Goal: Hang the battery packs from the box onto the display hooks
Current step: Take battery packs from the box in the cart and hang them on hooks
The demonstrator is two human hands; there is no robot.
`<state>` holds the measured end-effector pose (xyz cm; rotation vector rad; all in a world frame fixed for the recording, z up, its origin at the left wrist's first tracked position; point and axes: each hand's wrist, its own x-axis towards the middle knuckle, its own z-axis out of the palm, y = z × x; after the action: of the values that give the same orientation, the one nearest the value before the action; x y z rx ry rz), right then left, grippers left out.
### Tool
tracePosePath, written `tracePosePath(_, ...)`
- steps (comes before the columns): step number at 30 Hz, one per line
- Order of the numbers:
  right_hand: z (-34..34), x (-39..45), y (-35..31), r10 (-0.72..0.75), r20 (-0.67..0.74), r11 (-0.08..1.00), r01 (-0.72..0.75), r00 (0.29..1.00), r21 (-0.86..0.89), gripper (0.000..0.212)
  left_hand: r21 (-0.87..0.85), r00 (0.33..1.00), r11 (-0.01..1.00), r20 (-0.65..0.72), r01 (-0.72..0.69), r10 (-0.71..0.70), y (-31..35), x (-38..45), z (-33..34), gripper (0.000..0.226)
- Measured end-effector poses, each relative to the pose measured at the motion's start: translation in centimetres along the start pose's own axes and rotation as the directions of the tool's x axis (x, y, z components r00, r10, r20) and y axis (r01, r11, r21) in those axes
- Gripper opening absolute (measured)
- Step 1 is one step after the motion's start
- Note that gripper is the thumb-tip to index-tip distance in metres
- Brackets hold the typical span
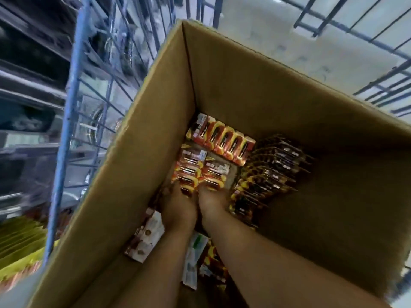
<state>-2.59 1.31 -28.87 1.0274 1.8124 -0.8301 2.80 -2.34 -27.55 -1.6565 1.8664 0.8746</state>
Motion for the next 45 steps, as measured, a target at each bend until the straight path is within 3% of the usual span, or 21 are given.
tracePosePath(4, 0.6, 0.6, 0.1, -0.009, -0.053, 0.998, 0.006, 0.999, -0.065, 0.077, 0.112, 0.998, 0.993, -0.057, 0.024, -0.018, -0.4, 0.5, 1.0, 0.067)
tracePosePath(11, 1.4, 1.6, -0.1, 0.026, -0.133, 1.000, -0.023, 0.991, 0.020, 0.075, -0.071, 0.990, 0.997, -0.138, -0.003, -0.007, -0.5, 1.7, 2.3, 0.078)
tracePosePath(15, 0.9, 2.2, -0.2, 0.020, -0.124, 0.998, -0.014, 0.992, 0.053, 0.053, -0.026, 0.987, 0.999, -0.156, 0.046, -0.049, 0.1, 1.7, 2.1, 0.073)
tracePosePath(21, -0.3, 1.8, -0.3, 0.000, 0.055, 0.997, -0.005, 0.998, 0.081, 0.015, -0.040, 0.984, 0.999, -0.176, 0.033, -0.039, 0.0, -0.1, 0.6, 0.044)
tracePosePath(24, -1.3, 0.3, -0.6, -0.090, 0.107, 0.996, 0.088, 0.990, 0.031, 0.011, -0.218, 0.993, 0.976, -0.113, -0.009, -0.017, 0.0, -0.5, -1.2, 0.023)
tracePosePath(31, -6.7, -6.2, -3.7, -0.221, 0.329, 0.972, 0.235, 0.918, -0.004, 0.010, -0.196, 0.993, 0.975, -0.084, -0.103, 0.088, 0.0, -6.3, -8.4, 0.017)
tracePosePath(33, -9.4, -7.9, -4.7, -0.291, 0.372, 0.944, 0.327, 0.881, -0.037, 0.007, -0.273, 0.993, 0.955, -0.059, -0.119, 0.107, -0.2, -8.6, -10.5, 0.017)
tracePosePath(37, -16.0, -13.8, -7.6, -0.361, 0.445, 0.904, 0.424, 0.819, -0.047, 0.012, -0.529, 0.990, 0.840, 0.004, -0.117, 0.140, -0.3, -14.1, -14.2, 0.014)
tracePosePath(39, -19.1, -16.1, -8.7, -0.406, 0.506, 0.873, 0.487, 0.761, -0.031, 0.017, -0.680, 0.984, 0.725, 0.029, -0.111, 0.178, -0.6, -17.6, -15.7, 0.012)
tracePosePath(42, -22.8, -18.9, -10.0, -0.460, 0.609, 0.832, 0.553, 0.646, 0.043, 0.020, -0.836, 0.976, 0.538, 0.014, -0.107, 0.217, -1.1, -21.7, -17.2, 0.018)
tracePosePath(45, -25.3, -22.4, -11.4, -0.457, 0.730, 0.790, 0.610, 0.509, 0.070, 0.019, -0.924, 0.986, 0.361, -0.081, -0.131, 0.149, -1.5, -26.1, -18.6, 0.026)
